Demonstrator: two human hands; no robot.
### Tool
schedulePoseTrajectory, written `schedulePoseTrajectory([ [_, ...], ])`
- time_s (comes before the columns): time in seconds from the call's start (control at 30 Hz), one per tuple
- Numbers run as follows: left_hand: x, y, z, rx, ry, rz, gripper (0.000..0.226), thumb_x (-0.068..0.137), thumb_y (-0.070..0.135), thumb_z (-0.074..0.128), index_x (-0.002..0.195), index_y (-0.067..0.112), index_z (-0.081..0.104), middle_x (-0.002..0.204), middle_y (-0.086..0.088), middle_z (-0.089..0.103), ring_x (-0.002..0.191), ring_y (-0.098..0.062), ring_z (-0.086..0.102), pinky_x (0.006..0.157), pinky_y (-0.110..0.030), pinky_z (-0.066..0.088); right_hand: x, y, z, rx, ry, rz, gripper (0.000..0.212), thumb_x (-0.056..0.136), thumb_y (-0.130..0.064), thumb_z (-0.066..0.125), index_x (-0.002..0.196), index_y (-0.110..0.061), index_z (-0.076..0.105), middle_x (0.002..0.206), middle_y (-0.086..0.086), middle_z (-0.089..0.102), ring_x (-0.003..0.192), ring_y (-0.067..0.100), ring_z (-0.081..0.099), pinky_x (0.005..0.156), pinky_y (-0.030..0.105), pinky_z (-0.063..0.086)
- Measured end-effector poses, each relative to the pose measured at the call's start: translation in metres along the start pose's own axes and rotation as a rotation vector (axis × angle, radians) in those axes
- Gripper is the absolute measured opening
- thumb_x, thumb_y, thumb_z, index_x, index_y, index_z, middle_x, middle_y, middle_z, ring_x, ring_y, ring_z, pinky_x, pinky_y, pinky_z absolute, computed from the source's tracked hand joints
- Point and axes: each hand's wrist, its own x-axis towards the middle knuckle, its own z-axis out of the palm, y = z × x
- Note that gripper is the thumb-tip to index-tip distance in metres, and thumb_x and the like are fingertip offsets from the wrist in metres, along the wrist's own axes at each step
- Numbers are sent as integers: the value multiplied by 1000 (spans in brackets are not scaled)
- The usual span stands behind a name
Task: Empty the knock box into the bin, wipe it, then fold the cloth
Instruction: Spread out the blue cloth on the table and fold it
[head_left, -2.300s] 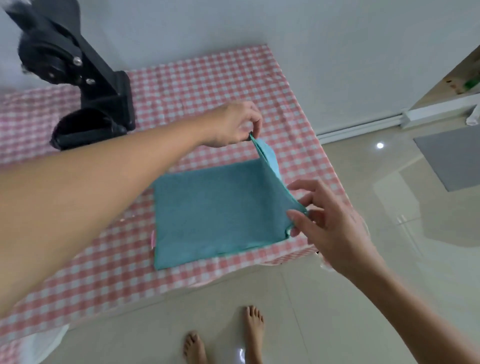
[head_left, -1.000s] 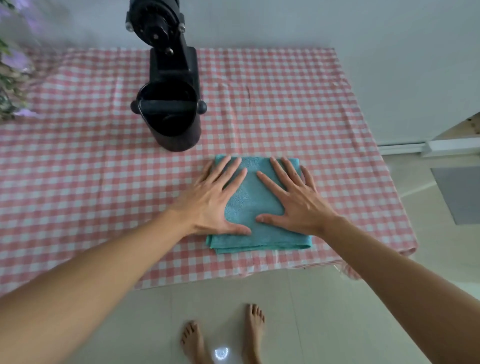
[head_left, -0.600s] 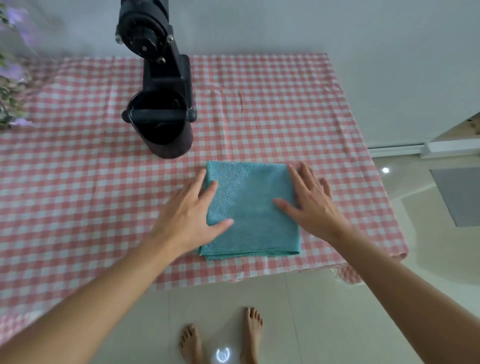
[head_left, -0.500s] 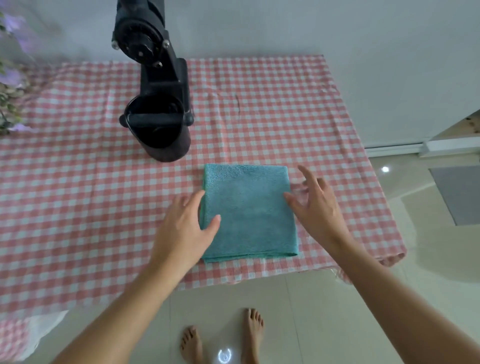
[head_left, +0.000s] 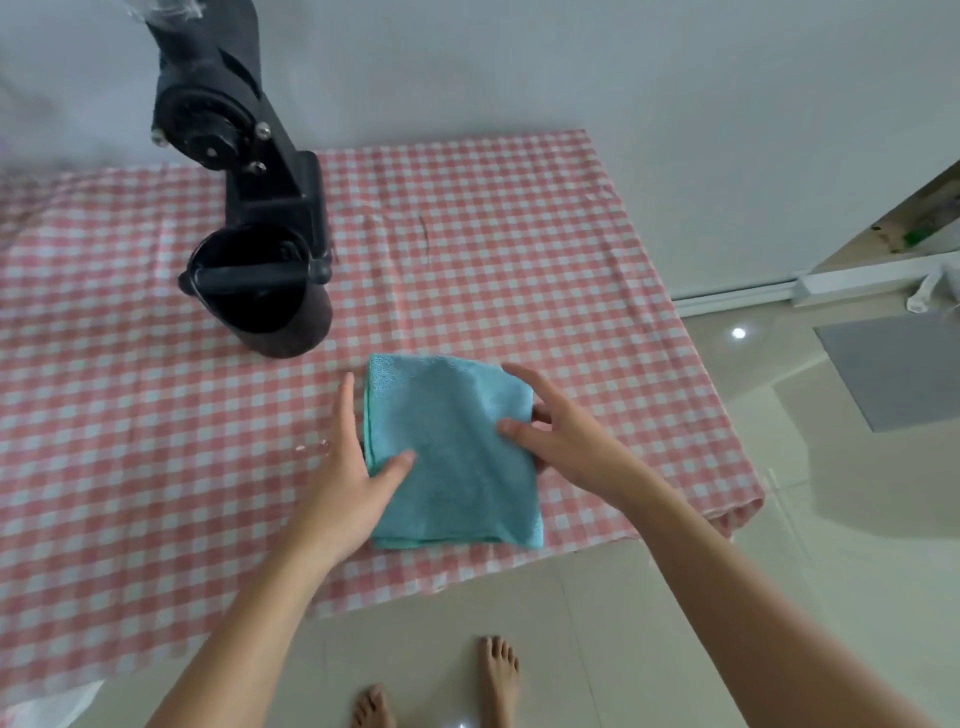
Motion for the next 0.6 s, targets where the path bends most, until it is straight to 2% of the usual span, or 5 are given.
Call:
schedulePoseTrajectory([
  [0.2,21,-3,-12,-109,-168,13,72,100,5,54,127,71,48,132,2,69,112,-14,69,104,-44,53,8,4,15,-194,217,-111,46,103,-19,48,145,-39,50,95,7,66,68,11,58,56,28,49],
  [0.3,20,-6,-7,23,-50,43,63,97,12,53,129,66,52,52,7,60,47,-1,50,49,-15,39,11,3,25,-219,327,-118,50,105,-11,37,148,-30,51,116,-2,65,84,9,59,67,16,43],
  [0.43,2,3,25,86,103,85,58,89,31,51,143,54,45,36,8,33,29,-7,27,31,-21,17,10,10,6,-313,377,-154,48,106,-11,38,148,-27,54,117,4,71,96,24,65,81,35,49],
  [0.53,-14,17,60,96,88,166,69,93,53,62,155,41,35,85,42,66,67,-2,70,57,-9,46,3,25,-29,-372,386,-167,45,106,-14,41,146,-28,57,124,3,73,102,25,67,90,39,52],
  [0.6,-16,29,86,91,63,203,91,79,68,61,158,36,29,140,33,40,128,9,47,100,-12,38,-3,39,-57,-412,397,-153,43,105,-18,45,145,-29,58,122,4,75,101,26,69,90,41,53],
])
